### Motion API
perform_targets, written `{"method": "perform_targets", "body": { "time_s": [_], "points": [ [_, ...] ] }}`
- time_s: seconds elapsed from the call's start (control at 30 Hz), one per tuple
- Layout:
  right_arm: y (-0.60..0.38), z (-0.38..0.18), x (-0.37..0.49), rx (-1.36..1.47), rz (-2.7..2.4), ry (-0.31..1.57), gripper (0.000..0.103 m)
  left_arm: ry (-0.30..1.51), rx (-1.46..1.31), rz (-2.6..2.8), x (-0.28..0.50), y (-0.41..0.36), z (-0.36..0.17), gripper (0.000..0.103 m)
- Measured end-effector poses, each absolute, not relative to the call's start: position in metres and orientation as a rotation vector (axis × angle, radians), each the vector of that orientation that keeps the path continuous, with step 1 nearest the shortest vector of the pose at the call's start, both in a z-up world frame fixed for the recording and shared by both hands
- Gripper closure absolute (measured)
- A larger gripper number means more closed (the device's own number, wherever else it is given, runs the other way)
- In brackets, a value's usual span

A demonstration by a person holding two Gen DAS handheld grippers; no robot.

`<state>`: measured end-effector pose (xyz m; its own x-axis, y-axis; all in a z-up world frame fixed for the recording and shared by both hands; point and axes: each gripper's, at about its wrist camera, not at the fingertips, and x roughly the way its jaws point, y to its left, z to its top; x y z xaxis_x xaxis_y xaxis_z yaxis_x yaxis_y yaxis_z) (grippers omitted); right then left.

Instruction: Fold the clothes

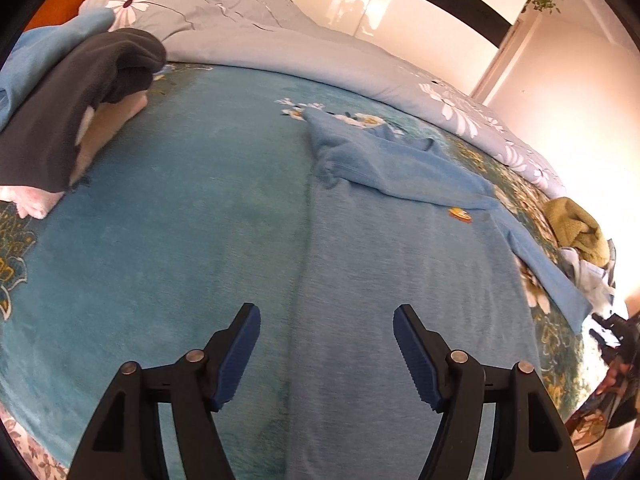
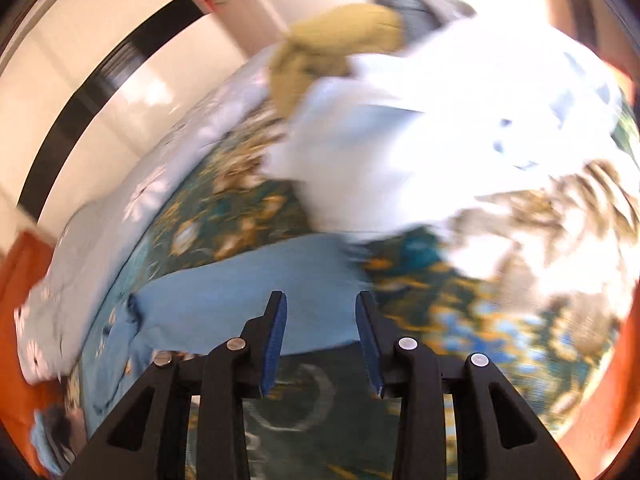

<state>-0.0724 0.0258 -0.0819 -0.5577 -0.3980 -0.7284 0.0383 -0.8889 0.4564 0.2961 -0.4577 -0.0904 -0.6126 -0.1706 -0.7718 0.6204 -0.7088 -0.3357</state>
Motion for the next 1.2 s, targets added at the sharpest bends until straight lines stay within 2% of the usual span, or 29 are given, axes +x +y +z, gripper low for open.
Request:
{"method": "perform_targets", "body": {
  "time_s": [0.3,0.33,0.37,0.5,0.63,0.8,0.9,1.03,1.2],
  "points": [
    [0.026,-0.094,-0.083,1.301,-2.416,-0.647,0.066,0.783,1.061,-2.308,0.291,-0.441,-0.085,0.03],
    [0.026,-0.095,-0.085,1.299,-2.406,-0.654,0.073,0.787,1.059,-2.305,0.292,-0.443,-0.086,0.03],
    [0.027,-0.097,-0.086,1.297,-2.396,-0.662,0.098,0.794,1.055,-2.305,0.293,-0.445,-0.087,0.03],
    [0.022,-0.091,-0.09,1.269,-2.36,-0.671,0.098,0.821,1.041,-2.303,0.297,-0.454,-0.092,0.03],
    [-0.018,-0.018,-0.094,1.104,-2.356,-0.564,0.098,0.853,1.024,-2.301,0.301,-0.464,-0.096,0.03],
    [-0.13,0.074,-0.09,0.912,-2.301,-0.325,0.098,0.911,1.0,-2.279,0.312,-0.479,-0.102,0.03],
    [-0.22,0.1,-0.081,0.855,-2.232,-0.177,0.098,0.929,0.986,-2.261,0.321,-0.487,-0.104,0.03],
    [-0.335,0.102,-0.056,0.839,-2.104,-0.045,0.098,0.956,0.954,-2.227,0.337,-0.501,-0.105,0.03],
    [-0.444,0.047,-0.007,0.897,-1.942,0.082,0.098,0.976,0.927,-2.181,0.354,-0.517,-0.109,0.029]
  ]
}}
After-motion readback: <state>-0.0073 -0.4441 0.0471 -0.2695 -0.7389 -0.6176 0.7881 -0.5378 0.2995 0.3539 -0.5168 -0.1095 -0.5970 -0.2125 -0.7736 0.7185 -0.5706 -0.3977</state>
